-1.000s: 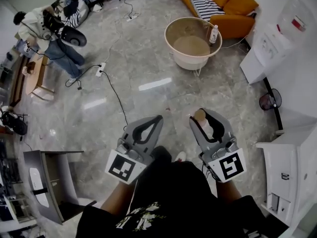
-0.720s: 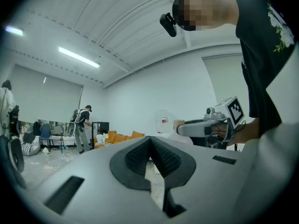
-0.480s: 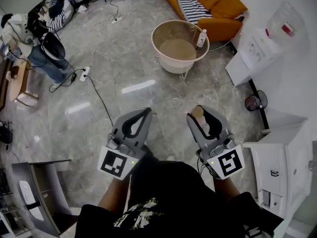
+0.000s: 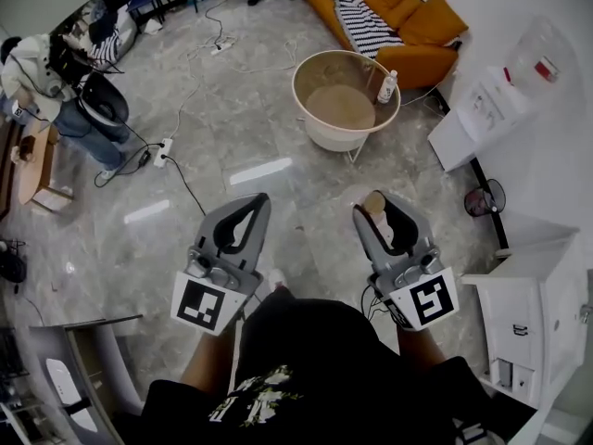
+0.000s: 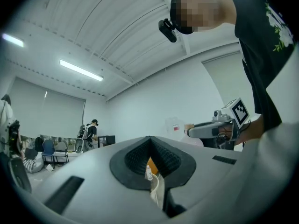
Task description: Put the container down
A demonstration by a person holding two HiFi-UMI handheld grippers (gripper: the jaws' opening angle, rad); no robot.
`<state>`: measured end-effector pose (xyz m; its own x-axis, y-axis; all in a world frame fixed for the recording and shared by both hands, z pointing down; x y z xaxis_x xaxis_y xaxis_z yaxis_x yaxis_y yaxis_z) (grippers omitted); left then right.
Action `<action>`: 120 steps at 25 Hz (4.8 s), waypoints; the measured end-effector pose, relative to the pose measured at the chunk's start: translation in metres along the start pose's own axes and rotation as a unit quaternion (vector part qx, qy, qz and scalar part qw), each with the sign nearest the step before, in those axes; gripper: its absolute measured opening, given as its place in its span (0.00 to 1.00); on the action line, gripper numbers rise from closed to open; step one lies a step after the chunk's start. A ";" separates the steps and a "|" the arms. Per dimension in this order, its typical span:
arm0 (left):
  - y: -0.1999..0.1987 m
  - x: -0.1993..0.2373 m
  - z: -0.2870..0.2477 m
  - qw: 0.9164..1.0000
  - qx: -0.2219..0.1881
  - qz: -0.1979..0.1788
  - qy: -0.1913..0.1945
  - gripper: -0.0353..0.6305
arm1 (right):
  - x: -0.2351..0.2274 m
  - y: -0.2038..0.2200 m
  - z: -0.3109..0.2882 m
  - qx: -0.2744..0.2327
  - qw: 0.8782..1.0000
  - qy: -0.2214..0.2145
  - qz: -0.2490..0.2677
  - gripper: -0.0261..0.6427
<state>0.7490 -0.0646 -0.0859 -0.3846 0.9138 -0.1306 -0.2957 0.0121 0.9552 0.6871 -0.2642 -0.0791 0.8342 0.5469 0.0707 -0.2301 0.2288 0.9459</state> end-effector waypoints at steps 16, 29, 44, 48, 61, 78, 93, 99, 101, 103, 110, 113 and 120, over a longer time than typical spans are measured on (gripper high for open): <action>0.030 0.143 0.051 1.000 -0.003 0.019 0.008 0.05 | 0.078 0.046 -0.127 0.002 1.000 -0.008 -0.011 0.22; 0.047 0.182 0.069 0.999 0.020 0.027 -0.030 0.06 | 0.081 0.072 -0.173 0.009 0.999 -0.036 -0.036 0.22; 0.075 0.243 0.038 0.998 0.034 0.024 -0.053 0.06 | 0.051 0.111 -0.229 0.034 0.998 -0.033 -0.041 0.22; 0.076 0.264 0.018 0.998 0.036 0.011 -0.053 0.06 | 0.031 0.119 -0.255 0.022 0.998 -0.037 -0.043 0.22; 0.090 0.340 -0.054 0.997 0.051 0.001 -0.050 0.06 | -0.023 0.144 -0.346 0.023 0.997 -0.059 -0.041 0.22; 0.123 0.423 -0.164 0.997 0.058 -0.032 -0.046 0.05 | -0.128 0.192 -0.447 -0.007 0.997 -0.059 -0.049 0.22; 0.167 0.460 -0.215 0.999 0.051 0.014 -0.008 0.06 | -0.161 0.209 -0.464 0.021 0.999 -0.014 -0.026 0.22; 0.184 0.472 -0.266 0.998 0.037 0.023 0.039 0.05 | -0.198 0.222 -0.467 0.039 0.998 0.038 -0.016 0.22; 0.195 0.479 -0.277 0.998 0.039 0.035 0.047 0.05 | -0.206 0.226 -0.470 0.042 0.998 0.050 -0.014 0.22; 0.203 0.487 -0.292 0.997 0.038 0.043 0.056 0.06 | -0.216 0.231 -0.476 0.044 0.997 0.063 -0.008 0.22; 0.219 0.542 -0.349 0.993 0.030 0.047 0.101 0.05 | -0.254 0.244 -0.526 0.045 0.993 0.111 0.009 0.22; 0.223 0.569 -0.374 0.990 0.029 0.052 0.127 0.05 | -0.268 0.246 -0.550 0.038 0.990 0.136 0.023 0.22; 0.234 0.637 -0.412 0.982 0.035 0.067 0.175 0.05 | -0.283 0.254 -0.604 0.046 0.979 0.195 0.034 0.22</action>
<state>0.0745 0.3530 -0.0547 -0.6966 0.7136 -0.0746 -0.1666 -0.0598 0.9842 0.0899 0.1261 -0.0498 0.5596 0.8284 0.0255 -0.2184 0.1177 0.9687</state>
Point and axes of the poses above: the fingertips, and each gripper's own axes: z backward along the fingers, x to its left, y out of its underside, the point moved 6 cm from there along z, backward along the fingers, and after that the axes turned 14 degrees about -x, right-handed, at the moved point
